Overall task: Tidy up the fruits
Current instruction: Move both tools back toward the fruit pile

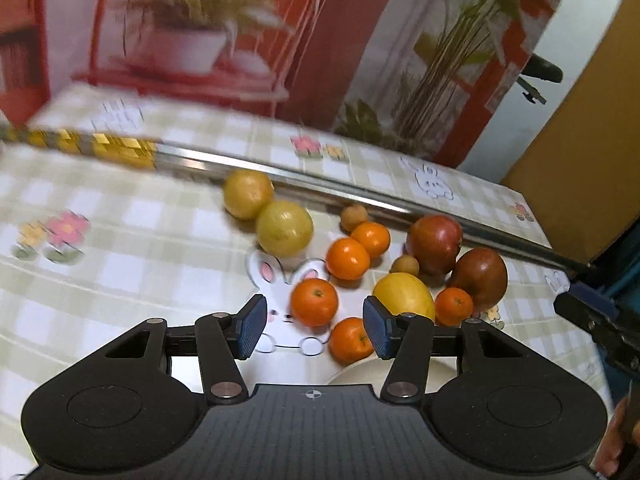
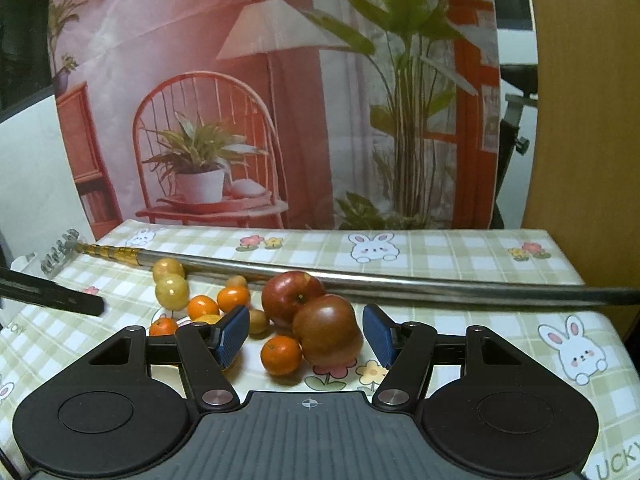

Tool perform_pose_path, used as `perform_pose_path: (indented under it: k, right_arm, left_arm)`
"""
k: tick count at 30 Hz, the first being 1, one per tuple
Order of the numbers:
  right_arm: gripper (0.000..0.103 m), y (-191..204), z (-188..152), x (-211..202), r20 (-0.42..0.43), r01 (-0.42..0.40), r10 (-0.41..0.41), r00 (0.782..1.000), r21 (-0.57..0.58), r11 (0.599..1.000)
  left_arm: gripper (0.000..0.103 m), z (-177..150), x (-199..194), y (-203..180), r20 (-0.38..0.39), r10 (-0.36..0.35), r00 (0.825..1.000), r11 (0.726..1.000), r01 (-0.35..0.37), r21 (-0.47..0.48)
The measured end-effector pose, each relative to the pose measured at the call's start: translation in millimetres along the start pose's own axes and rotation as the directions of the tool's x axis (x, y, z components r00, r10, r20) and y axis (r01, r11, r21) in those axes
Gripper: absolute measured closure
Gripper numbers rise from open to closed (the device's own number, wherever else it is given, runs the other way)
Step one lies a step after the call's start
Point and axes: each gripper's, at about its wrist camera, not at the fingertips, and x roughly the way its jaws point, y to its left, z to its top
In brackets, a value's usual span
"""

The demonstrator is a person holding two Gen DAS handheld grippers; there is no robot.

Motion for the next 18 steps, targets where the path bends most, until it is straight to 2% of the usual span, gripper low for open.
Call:
perform_pose_path:
  k: [3,9,13,18]
  right_arm:
    - [0.044,-5,0,6,-0.010,-0.005,0.005,1.000,0.013,1.000]
    - [0.044,-14,0,20,-0.028,-0.009,0.010,1.000,0.018,1.000]
    - [0.044,-17,-1,24,-0.032,-0.014,0.015,0.999,0.025,1.000]
    - [0.044,-23,-3,28,-0.039,-0.011,0.012,0.999,0.038,0.999]
  left_arm:
    - [0.050,5,20,3,-0.043,-0.028,0.999,0.998,0.026,-0.048]
    - [0.054,15,48,7,-0.081,-0.040,0.996,0.992,0.030,-0.121]
    - [0.062,15,61,6,-0.111,-0.015,0.994,0.992,0.001,-0.123]
    - [0.065,13,64,4,-0.103,0.004,0.995,0.994,-0.016,-0.111]
